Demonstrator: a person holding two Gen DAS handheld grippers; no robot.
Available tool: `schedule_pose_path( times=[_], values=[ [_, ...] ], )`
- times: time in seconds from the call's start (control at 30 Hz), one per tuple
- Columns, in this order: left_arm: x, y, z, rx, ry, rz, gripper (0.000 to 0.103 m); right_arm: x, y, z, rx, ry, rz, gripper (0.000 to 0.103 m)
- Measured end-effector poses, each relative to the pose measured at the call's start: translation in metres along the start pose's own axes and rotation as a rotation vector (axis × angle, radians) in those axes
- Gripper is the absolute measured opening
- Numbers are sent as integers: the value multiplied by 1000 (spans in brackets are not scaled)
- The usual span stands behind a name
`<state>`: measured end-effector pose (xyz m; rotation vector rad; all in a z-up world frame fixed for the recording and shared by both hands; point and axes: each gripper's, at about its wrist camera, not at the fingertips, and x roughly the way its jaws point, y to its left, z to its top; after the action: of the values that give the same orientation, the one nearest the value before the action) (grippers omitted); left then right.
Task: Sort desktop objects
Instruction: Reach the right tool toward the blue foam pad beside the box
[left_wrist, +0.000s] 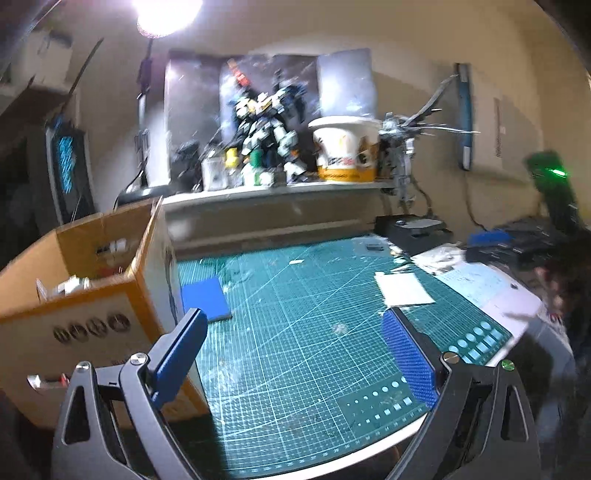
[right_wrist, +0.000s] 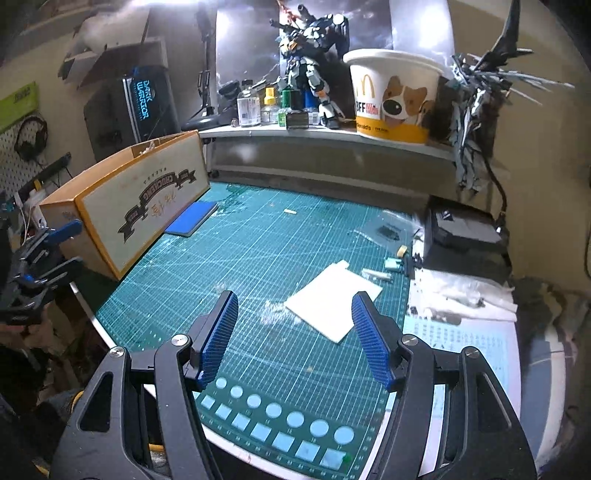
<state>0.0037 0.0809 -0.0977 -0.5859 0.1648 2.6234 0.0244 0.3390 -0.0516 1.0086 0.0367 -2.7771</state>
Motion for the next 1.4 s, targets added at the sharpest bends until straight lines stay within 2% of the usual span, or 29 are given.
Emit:
schedule_pose_path(
  times=[0.13, 0.37, 0.57, 0.73, 1.13, 1.17, 1.3, 1.4],
  values=[
    [17, 3, -4, -68, 48, 43, 96, -4, -3, -8, -5, 14, -17, 62],
    [32, 3, -10, -108, 65, 88, 96, -6, -22, -20, 44, 5, -18, 63],
    [39, 11, -13, -143, 77, 112, 96, 15, -29, -22, 71, 35, 23, 62],
    [42, 12, -11, -125, 76, 123, 96, 38, -29, -18, 87, 42, 89, 62],
    [63, 11, -7, -126, 115, 145, 96, 66, -58, -14, 144, 70, 12, 61],
    [66, 10, -6, -126, 118, 156, 97, 68, -59, -13, 145, 72, 13, 61],
    [85, -1, 0, -142, 168, 305, 98, 71, -55, -9, 119, 72, 48, 61],
    [100, -15, 10, -134, 175, 394, 98, 70, -46, -7, 71, 75, 65, 61]
  ],
)
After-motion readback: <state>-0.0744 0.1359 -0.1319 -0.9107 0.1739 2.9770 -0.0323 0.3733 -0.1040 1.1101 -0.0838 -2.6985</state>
